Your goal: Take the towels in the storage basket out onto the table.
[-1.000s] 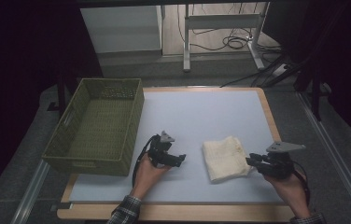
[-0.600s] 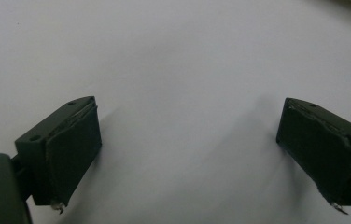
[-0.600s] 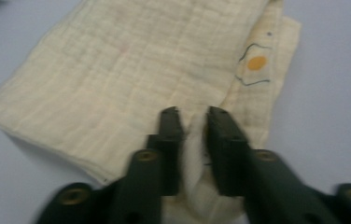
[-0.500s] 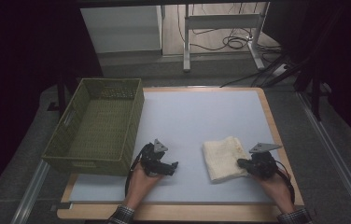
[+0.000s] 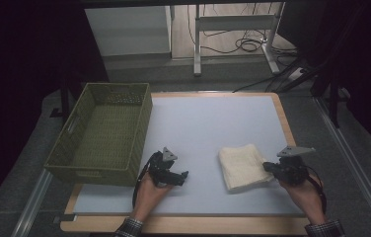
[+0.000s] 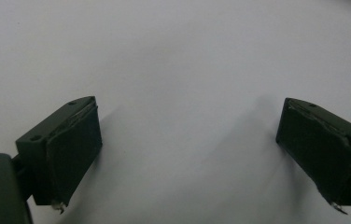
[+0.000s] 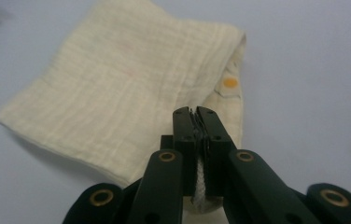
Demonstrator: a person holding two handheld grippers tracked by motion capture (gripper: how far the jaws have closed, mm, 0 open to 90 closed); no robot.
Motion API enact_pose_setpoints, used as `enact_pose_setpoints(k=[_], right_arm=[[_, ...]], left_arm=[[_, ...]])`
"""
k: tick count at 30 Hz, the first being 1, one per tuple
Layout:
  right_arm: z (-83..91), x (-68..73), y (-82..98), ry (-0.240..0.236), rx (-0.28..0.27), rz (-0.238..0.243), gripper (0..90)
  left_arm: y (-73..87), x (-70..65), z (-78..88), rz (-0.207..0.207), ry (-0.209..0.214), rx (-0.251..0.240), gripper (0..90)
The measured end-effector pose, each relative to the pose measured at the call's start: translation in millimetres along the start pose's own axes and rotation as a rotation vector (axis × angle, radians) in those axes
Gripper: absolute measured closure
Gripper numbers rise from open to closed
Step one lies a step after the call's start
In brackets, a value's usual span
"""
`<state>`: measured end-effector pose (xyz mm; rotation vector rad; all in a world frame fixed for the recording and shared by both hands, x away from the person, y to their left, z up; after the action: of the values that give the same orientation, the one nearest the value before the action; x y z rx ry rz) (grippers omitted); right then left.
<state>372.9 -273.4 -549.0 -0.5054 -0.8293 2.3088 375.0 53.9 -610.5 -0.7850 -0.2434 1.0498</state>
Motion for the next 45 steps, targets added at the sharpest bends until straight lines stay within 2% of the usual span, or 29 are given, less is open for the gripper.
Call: enact_pose_setpoints(k=[5,10,12,18,21,24,26,29,31,35,41,45], right_arm=[[-12.0,-6.0,20.7,-0.021,0.022,-0.039,84.9],[-11.6,-5.0,21.9,-0.024,0.032,-0.037,66.0],[-8.4,-7.1,21.8,-0.001,0.028,-0.040,63.3],[4.5,-11.1,18.1,0.005,-0.009,-0.070,75.9],[4.2,-8.8,11.6,-0.001,-0.017,-0.054,71.6],[-6.0,-5.7,10.1,-0.012,0.020,-0.044,64.1],[-15.8,-5.5,12.7,-0.011,0.057,-0.045,64.8],[-22.1,-3.6,13.7,-0.036,0.072,-0.052,84.0],[-19.5,-2.4,10.3,-0.017,0.074,-0.019,86.5],[-8.9,1.7,-3.7,-0.014,0.039,0.014,86.6],[4.1,3.4,-19.9,-0.020,0.009,0.028,86.7],[12.1,-2.6,-16.5,0.007,0.030,0.027,86.9]], left_arm=[[0.1,0.1,0.1,0.000,-0.001,0.002,6.8],[0.1,0.1,0.1,0.001,-0.001,0.000,6.9],[0.1,0.1,0.1,0.000,-0.002,0.000,6.9],[0.1,0.1,0.1,0.000,-0.002,0.000,6.9],[0.2,0.0,0.0,0.003,-0.002,0.000,7.0],[0.3,0.0,0.0,0.002,-0.002,0.000,7.0],[0.3,0.0,0.0,0.003,-0.002,0.000,7.0],[0.3,0.0,0.0,0.002,-0.002,0.000,7.1],[0.2,0.0,0.0,0.003,-0.002,-0.001,7.0],[0.2,-0.1,-0.1,0.004,-0.002,-0.002,7.1],[0.1,-0.1,-0.1,0.004,-0.001,-0.004,7.2],[0.2,-0.1,-0.1,0.004,-0.001,-0.004,7.2]])
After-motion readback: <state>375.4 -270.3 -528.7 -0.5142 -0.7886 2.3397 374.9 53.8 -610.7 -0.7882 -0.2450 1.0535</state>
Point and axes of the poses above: each handheld gripper's, and its own axes: z roughly backward along the jaws, y roughly out of its underside, x roughly to its left, the point moved 9 cm from there along -z, roughly forward along the jaws, and after that the axes turned 11 degrees about z, right-handed, at the moved point
